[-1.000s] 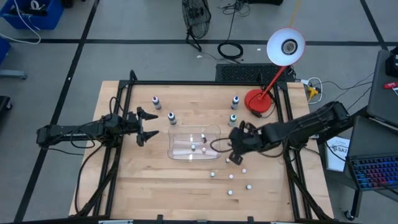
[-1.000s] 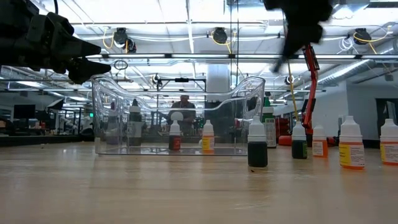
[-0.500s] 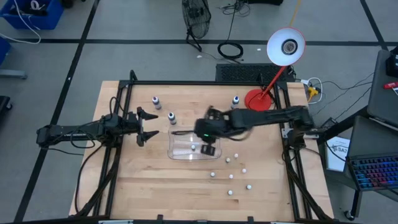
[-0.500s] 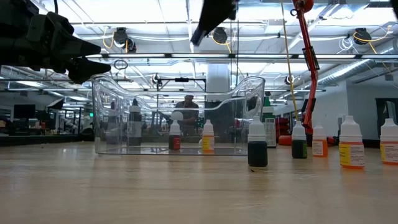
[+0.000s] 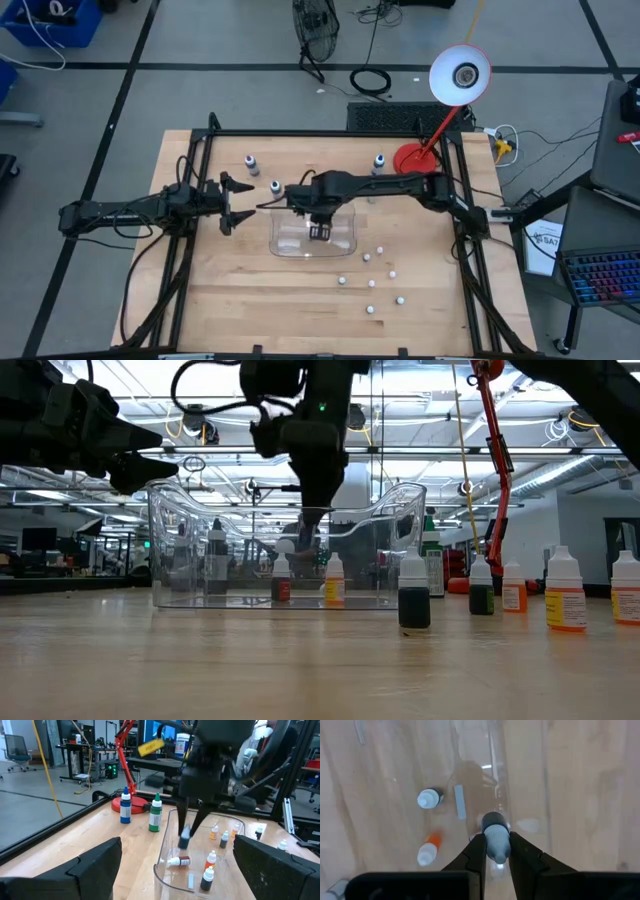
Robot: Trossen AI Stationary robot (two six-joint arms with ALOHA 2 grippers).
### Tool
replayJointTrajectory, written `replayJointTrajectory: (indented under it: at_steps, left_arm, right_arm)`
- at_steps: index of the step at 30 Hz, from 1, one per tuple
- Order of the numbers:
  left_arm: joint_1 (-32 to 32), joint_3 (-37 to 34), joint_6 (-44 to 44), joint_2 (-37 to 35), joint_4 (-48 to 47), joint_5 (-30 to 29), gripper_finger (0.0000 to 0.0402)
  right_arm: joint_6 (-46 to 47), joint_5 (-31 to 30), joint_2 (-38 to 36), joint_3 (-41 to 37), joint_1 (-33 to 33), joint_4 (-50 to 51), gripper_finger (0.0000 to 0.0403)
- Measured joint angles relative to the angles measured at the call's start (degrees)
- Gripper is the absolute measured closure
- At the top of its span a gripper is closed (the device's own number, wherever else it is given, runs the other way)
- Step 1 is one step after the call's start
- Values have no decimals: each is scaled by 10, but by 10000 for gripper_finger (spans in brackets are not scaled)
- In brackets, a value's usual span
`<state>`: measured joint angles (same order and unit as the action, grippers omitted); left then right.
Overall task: Pick & Place food coloring
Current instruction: Put the small black food coloring bottle into the transparent bin
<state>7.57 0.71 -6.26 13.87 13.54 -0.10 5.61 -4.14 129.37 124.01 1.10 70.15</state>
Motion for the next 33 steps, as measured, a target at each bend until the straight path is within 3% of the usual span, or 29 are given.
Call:
replayJointTrajectory:
  at_steps: [28, 33]
  left_arm:
    - [0, 0, 0, 0, 0, 0, 23]
    - [0, 0, 0, 0, 0, 0, 23]
  right_arm:
    - [-4, 46, 18, -104, 1, -68, 356]
    - [10, 45, 18, -105, 1, -69, 310]
